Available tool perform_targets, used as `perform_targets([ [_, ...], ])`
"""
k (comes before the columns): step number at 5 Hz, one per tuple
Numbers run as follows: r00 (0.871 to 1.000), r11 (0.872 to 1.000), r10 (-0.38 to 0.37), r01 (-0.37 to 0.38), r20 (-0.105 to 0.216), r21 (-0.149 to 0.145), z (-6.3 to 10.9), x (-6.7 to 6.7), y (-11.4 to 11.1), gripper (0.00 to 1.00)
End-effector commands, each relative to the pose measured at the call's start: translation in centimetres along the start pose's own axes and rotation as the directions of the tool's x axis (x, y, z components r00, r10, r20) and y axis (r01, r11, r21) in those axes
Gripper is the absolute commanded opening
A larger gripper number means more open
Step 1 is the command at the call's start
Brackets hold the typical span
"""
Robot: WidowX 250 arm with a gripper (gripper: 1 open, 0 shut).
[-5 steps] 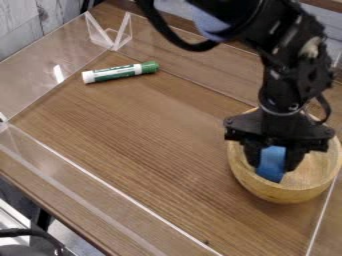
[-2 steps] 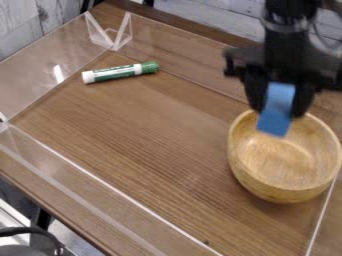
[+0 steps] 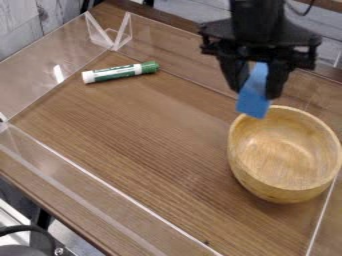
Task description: Remove the blue block from inside the brown bowl and put it on the table
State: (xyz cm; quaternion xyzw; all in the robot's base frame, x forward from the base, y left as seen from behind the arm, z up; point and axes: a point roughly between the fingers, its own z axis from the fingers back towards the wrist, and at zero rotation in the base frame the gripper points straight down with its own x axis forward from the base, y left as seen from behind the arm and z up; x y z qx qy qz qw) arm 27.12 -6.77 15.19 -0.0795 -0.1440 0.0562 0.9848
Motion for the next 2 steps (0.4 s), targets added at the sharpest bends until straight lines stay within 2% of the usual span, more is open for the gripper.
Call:
perform_targets([
  [1,0.997,0.998,-0.058,0.059,0.054,-0.022,1.43,-0.13,0.58,0.0],
  [2,0.995,0.996,-0.084,0.085,0.055,-0.022,1.66,-0.8,1.04,0.0],
])
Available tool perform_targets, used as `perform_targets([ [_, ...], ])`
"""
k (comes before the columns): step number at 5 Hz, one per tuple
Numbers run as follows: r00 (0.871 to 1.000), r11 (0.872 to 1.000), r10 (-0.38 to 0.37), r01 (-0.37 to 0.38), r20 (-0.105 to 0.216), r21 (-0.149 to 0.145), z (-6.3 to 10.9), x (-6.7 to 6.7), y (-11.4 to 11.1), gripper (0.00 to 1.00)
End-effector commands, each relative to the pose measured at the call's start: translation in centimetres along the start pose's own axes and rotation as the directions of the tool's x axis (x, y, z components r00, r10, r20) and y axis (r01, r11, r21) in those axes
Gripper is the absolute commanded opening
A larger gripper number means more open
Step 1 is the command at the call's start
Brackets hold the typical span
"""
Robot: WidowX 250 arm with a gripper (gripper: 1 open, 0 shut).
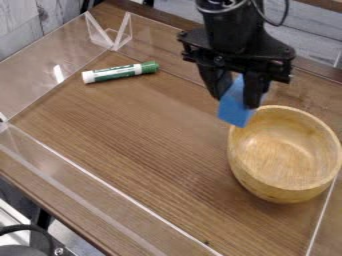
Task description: Remove the blue block from inside the brown bowl and put it on the table
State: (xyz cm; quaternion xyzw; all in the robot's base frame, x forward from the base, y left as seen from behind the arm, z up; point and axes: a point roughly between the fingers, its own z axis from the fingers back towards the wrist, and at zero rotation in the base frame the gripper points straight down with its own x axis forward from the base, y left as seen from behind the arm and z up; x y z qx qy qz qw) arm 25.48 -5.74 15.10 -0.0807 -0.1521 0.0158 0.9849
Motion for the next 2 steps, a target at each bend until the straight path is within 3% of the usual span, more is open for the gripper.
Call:
perform_targets([
  [1,0.999,1.0,-0.017,0.017,0.043,-0.001,1.13,0.42,0.16,0.0],
  [2,0.999,1.0,-0.026,0.026,0.039,0.007,1.09,0.24,0.41,0.0],
])
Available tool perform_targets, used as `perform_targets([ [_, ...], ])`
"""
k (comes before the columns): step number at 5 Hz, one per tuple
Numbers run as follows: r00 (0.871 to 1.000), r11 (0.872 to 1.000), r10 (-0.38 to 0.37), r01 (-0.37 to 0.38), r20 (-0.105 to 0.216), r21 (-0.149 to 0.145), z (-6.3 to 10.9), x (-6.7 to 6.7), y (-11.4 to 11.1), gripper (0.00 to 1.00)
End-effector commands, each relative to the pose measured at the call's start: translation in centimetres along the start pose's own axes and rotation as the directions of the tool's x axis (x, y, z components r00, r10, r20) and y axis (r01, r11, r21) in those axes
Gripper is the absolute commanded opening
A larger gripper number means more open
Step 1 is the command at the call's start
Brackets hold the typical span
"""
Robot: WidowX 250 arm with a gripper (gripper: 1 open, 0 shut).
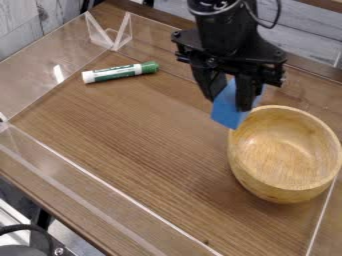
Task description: Remove the blue block from inside the brown bowl and put it on the table
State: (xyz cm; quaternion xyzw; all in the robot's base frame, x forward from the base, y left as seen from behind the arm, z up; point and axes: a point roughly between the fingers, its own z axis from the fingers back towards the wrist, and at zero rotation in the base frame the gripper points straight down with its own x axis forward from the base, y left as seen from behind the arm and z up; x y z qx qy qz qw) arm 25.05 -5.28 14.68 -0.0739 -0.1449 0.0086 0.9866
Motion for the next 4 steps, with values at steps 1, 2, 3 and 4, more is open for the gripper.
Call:
perform_targets([
  [1,0.998,1.0,-0.019,0.019,0.052,0.001,1.27,0.5,0.06,0.0],
  [2,0.999,1.0,-0.024,0.024,0.049,0.007,1.35,0.26,0.15,0.0],
  [3,0.999,1.0,-0.029,0.029,0.046,0.012,1.4,-0.02,0.23,0.0],
  [4,0.998,0.999,-0.036,0.035,0.043,0.017,1.39,-0.36,0.28,0.0],
])
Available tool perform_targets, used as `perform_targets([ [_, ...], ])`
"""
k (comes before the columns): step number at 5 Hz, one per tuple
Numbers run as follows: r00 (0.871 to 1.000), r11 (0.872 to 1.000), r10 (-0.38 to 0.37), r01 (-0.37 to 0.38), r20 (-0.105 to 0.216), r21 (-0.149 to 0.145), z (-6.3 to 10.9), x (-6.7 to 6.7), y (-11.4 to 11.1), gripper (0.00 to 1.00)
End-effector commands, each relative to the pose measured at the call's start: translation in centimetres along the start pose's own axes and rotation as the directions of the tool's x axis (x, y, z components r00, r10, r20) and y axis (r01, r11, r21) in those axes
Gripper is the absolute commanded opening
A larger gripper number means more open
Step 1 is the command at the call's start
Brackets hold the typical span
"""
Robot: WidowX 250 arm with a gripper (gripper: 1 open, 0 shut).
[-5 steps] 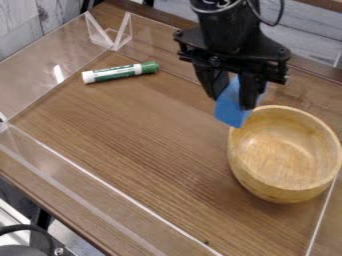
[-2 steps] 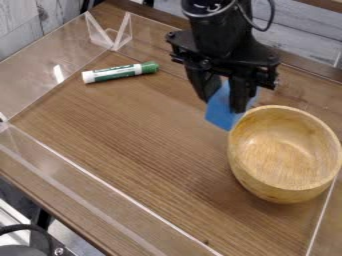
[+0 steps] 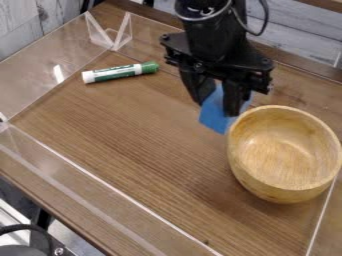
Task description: Remove the blue block from inside the brown bowl and put it on the table
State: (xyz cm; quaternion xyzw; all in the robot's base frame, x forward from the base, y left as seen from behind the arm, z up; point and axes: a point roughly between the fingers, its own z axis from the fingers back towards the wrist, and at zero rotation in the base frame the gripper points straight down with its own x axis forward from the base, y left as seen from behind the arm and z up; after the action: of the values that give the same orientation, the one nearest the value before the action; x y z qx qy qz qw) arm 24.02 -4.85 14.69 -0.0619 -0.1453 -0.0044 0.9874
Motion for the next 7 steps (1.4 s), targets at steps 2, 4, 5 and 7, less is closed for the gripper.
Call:
perform_targets([
  [2,0.999,1.0,-0.017,0.016,0.035,0.007,1.0,0.0,0.0,0.0],
  [4,0.999,1.0,-0.024,0.024,0.028,0.012,0.9,-0.6,0.1,0.0],
  [5,0.999,0.999,-0.043,0.043,0.029,0.012,1.0,-1.4,0.6,0.0],
  [7,0.996,0.996,-0.088,0.088,0.035,0.012,0.8,-3.5,2.2,0.0],
])
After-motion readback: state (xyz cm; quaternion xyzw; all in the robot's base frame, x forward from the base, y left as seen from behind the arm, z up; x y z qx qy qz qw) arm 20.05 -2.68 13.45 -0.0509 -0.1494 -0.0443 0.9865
